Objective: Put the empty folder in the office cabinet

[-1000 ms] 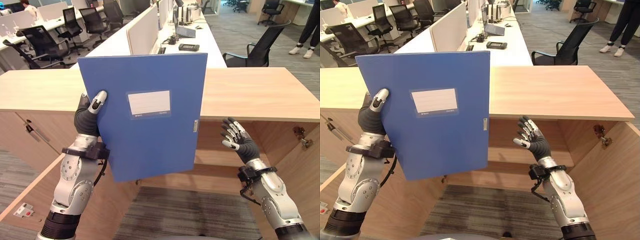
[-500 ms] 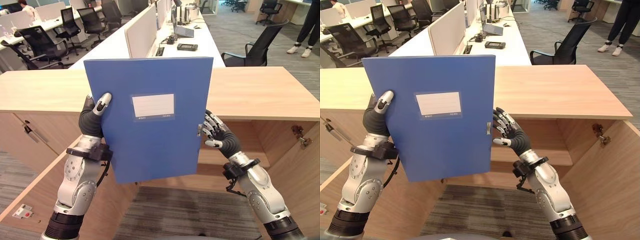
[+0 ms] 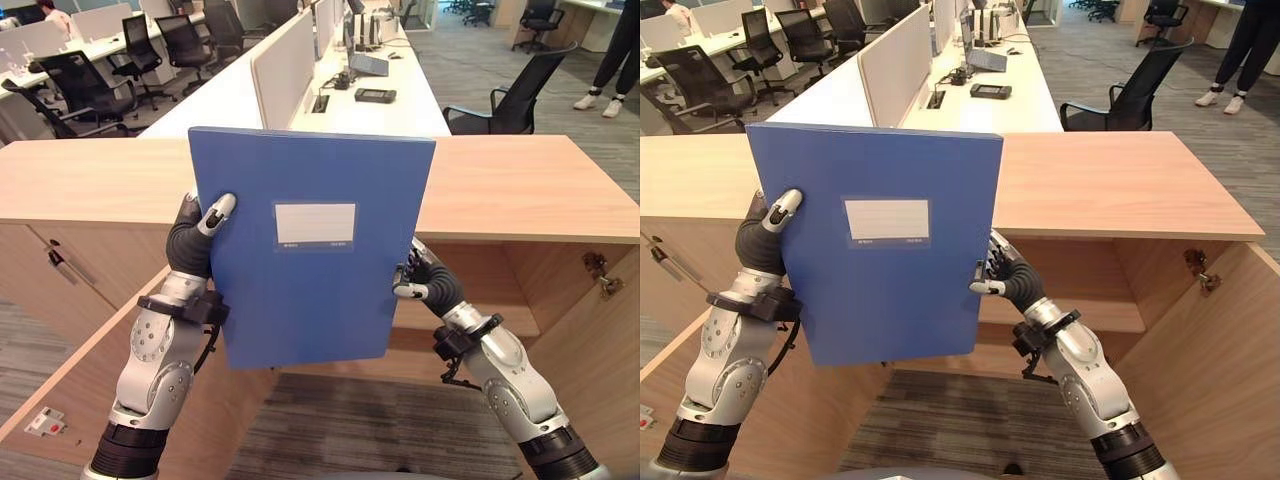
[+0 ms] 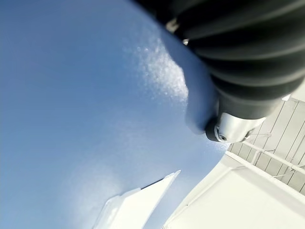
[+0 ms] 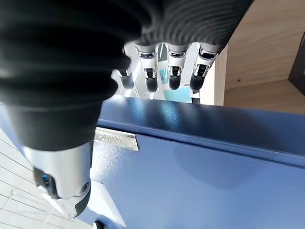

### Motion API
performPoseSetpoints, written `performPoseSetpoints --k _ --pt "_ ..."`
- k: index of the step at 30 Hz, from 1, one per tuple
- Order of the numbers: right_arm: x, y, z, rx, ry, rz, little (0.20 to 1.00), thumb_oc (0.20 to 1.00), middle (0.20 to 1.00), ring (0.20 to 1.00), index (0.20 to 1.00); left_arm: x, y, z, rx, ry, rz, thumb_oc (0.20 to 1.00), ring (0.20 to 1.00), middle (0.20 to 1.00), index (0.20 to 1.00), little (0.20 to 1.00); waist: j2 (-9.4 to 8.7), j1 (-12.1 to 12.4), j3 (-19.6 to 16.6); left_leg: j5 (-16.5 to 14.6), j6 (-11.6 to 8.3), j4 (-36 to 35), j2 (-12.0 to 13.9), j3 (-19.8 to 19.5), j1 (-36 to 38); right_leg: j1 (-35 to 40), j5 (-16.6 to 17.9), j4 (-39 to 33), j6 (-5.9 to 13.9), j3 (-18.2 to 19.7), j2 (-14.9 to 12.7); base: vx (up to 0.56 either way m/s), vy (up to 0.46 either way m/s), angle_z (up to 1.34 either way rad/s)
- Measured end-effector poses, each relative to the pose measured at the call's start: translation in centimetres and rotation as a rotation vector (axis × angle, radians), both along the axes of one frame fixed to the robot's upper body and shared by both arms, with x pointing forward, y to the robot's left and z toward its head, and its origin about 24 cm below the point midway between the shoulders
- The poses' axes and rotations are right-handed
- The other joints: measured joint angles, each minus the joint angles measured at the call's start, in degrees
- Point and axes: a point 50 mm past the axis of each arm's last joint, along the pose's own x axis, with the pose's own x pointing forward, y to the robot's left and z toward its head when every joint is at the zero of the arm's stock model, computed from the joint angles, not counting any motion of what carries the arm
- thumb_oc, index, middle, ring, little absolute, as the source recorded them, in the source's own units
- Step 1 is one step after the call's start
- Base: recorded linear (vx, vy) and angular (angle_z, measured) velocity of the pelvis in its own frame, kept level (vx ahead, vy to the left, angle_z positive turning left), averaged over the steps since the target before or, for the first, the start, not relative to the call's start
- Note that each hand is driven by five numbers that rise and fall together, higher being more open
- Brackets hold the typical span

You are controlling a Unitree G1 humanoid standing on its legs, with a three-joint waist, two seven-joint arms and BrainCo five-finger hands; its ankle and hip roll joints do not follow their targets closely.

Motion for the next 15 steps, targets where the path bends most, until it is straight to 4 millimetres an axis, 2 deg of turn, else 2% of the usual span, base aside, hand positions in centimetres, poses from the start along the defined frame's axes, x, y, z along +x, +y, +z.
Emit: performPoseSetpoints --k 7,15 --pt "-0.2 0.9 -0.4 0.008 0.018 0.038 1.0 1.0 1.0 1.0 1.0 0.0 -0.4 -0.2 0.062 -0.006 -0.017 0.2 0.2 0.2 0.2 0.2 -0.07 0.0 0.0 0.0 0.0 0.0 0.0 0.1 0.0 0.0 0.0 0.0 0.0 0.1 0.0 0.0 0.0 0.0" --pt "-0.2 1.0 -1.1 0.003 0.053 0.038 1.0 1.0 1.0 1.0 1.0 0.2 -1.5 -0.5 0.081 0.011 -0.07 0.2 0.2 0.2 0.2 0.2 -0.26 0.0 -0.1 0.0 0.0 0.0 0.0 0.1 0.0 -0.1 0.0 0.0 0.02 0.1 0.0 0.0 0.0 0.0"
